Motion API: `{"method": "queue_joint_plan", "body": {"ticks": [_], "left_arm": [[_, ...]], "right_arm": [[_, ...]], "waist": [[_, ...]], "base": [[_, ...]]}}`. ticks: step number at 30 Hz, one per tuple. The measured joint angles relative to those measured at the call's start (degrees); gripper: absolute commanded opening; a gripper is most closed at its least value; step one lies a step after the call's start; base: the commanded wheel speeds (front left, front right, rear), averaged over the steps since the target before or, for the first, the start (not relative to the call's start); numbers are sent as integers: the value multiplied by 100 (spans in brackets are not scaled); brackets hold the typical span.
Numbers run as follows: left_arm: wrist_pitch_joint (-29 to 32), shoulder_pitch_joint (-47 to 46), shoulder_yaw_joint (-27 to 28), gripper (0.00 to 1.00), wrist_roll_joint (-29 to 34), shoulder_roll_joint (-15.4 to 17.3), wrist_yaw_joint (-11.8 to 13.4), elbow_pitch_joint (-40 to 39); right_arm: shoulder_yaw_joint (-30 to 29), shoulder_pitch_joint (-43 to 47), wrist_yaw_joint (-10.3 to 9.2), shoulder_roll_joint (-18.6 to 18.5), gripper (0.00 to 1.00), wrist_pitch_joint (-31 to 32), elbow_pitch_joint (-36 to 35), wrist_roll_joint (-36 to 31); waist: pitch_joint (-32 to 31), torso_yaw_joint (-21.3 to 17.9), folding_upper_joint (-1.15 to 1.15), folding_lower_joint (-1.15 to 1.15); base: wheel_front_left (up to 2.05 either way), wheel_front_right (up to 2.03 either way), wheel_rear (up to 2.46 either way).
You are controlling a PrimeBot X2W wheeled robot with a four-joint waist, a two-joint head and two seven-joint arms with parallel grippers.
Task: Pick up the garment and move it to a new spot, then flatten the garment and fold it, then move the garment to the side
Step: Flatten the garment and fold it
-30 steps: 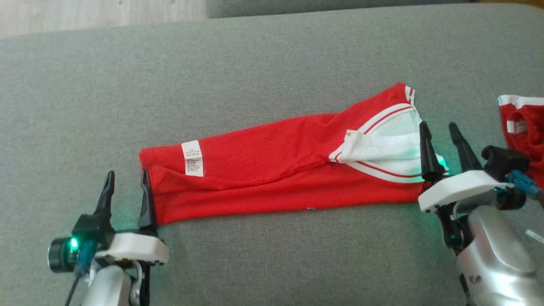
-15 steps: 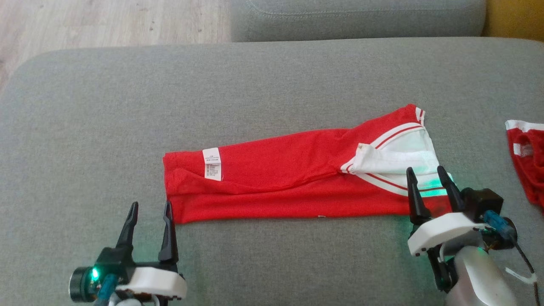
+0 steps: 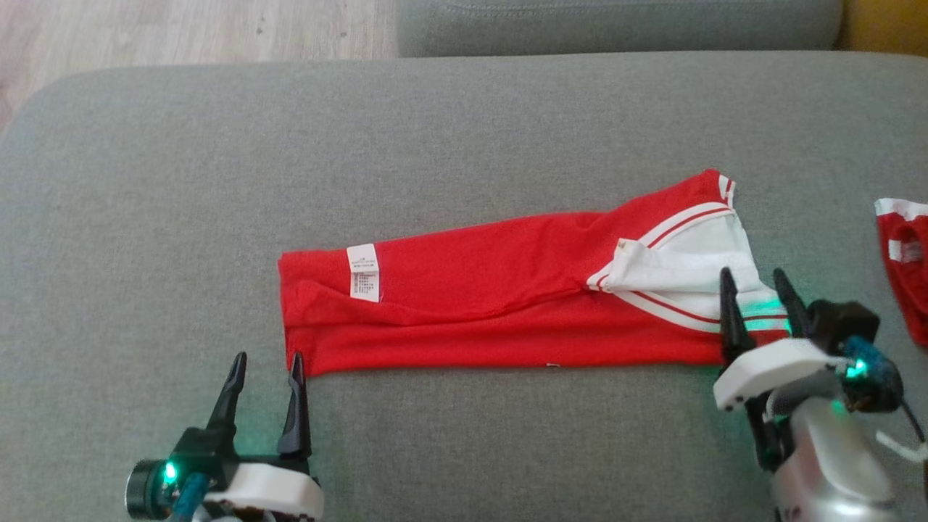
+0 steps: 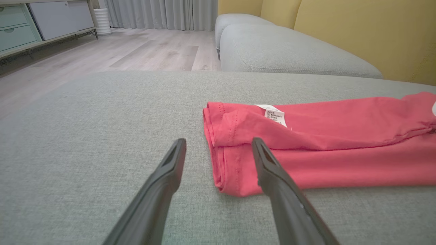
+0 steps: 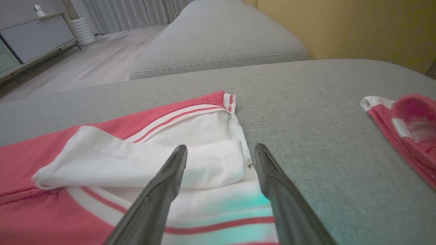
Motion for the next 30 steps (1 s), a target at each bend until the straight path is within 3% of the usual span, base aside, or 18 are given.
{"method": "queue_joint_plan", "body": {"ticks": [10,14,16,24,30], "left_arm": [[0,-166,-169,100,2,-8,-20,43],[0,-238,-181,100,-18,-8,-18,68],[0,-264,-190,100,-33,-9,-9,75],[0,-272,-248,100,-82,-10,-2,200],[0,-295,-230,100,-60,-12,0,200]], "right_arm": [[-671,-705,0,4,100,433,970,-489],[-488,-965,0,-32,100,553,1324,-110],[-302,-1101,0,-77,0,571,1437,181],[-301,-1158,1,-123,0,122,1501,304],[-691,-1047,1,-308,0,19,810,303]], "waist": [[271,73,0,0],[371,111,0,0],[419,122,0,0],[429,61,0,0],[384,28,-1,-2]], "base": [[0,0,0],[0,0,0],[0,0,0],[0,0,0],[0,0,0]]}}
